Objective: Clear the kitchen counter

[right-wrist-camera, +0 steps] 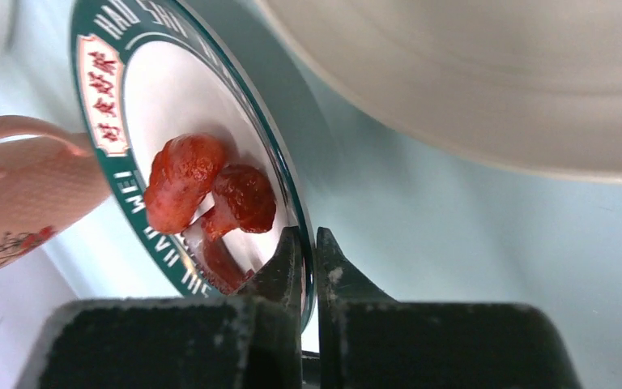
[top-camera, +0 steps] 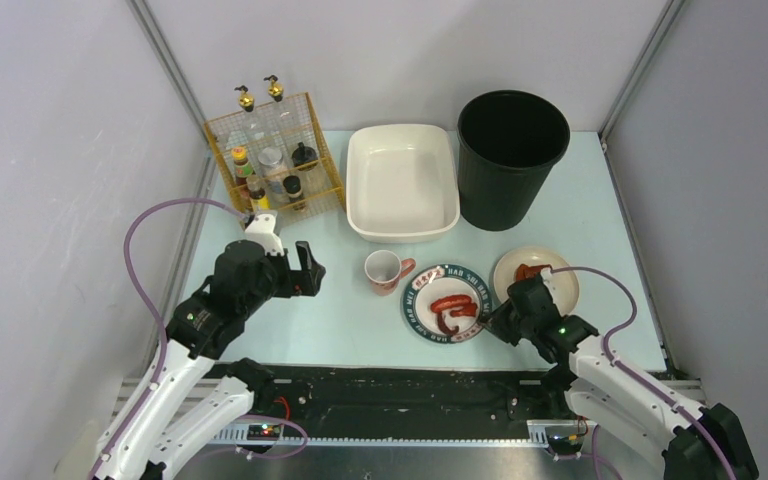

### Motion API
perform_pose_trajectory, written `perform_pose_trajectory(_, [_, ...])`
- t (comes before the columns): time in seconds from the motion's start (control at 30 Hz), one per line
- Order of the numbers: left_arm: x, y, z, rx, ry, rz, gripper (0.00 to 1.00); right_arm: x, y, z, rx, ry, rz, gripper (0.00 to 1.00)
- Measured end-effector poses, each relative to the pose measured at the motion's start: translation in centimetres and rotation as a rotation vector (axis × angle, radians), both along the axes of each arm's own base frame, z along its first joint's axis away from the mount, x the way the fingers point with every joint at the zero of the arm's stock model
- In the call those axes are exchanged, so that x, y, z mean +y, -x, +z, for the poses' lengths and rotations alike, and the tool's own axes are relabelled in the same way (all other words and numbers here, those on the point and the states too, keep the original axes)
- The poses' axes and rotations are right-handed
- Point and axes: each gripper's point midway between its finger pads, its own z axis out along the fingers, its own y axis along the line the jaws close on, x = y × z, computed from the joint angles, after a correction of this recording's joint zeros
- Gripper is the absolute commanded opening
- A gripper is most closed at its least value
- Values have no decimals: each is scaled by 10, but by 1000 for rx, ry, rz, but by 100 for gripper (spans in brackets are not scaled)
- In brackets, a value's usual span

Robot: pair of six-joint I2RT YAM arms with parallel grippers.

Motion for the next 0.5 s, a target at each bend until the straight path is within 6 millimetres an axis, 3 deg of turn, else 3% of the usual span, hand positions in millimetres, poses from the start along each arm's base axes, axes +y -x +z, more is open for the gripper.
perform_pose_trajectory(0.1, [0, 0, 0, 0, 0, 0, 98, 7, -8, 9, -46, -32, 3, 0])
perform_pose_trajectory(0.5, [0, 0, 0, 0, 0, 0, 98, 5, -6, 27, -123, -45, 19, 0])
